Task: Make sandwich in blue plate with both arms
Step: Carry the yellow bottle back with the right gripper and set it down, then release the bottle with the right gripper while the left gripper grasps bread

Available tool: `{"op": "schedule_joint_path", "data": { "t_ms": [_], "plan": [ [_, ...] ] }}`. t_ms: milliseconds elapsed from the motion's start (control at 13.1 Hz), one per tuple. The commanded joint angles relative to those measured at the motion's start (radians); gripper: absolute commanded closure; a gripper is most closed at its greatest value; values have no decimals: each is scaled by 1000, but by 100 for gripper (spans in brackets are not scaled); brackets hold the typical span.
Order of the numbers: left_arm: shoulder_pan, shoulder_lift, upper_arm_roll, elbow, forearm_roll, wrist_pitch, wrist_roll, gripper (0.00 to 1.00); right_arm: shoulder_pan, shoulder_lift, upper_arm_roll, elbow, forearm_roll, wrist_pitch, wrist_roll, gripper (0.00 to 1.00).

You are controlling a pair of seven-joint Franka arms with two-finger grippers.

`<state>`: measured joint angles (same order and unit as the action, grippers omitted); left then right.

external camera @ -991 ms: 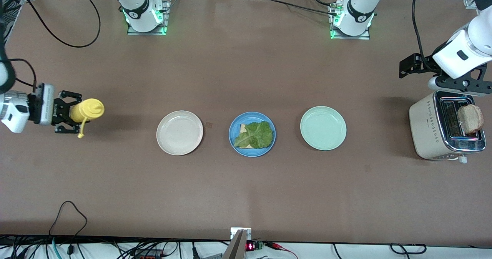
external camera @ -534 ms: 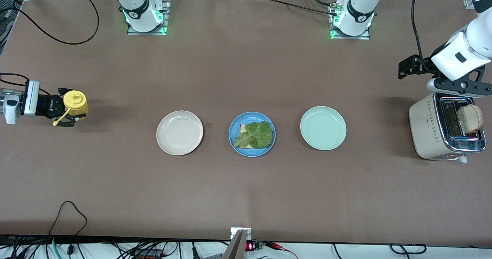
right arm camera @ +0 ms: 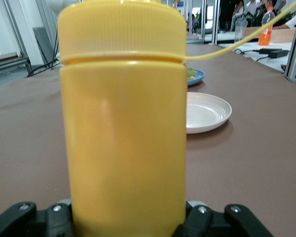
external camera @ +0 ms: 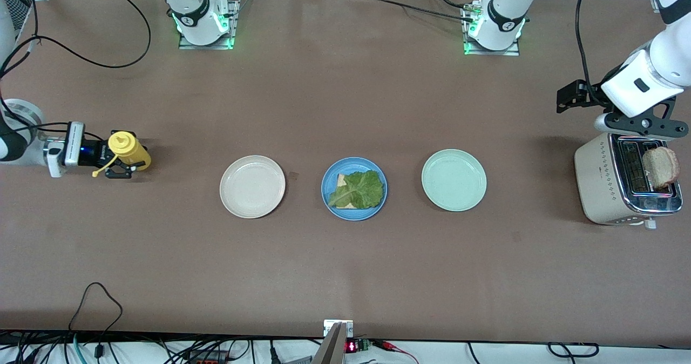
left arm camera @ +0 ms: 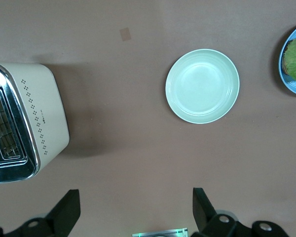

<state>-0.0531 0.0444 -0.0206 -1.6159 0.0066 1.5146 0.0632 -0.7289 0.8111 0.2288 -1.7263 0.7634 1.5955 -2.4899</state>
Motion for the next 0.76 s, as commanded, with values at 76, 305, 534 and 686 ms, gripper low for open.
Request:
{"op": "schedule_joint_path", "data": {
  "t_ms": [76,305,534,686],
  "plan": [
    [13,112,10,83,6,-8,9,0,-76,86,66,36,19,-35,-20,100],
    [108,222,16,166,9,4,41,0,-78,114,72,50,22,-37,-20,100],
    [168,229,16,160,201,61,88,0,-87,129,73,51,25,-35,-11,41],
    [231,229,14,130,268,113,171,0,-89,131,76,51,25,-35,-9,17]
  ]
}}
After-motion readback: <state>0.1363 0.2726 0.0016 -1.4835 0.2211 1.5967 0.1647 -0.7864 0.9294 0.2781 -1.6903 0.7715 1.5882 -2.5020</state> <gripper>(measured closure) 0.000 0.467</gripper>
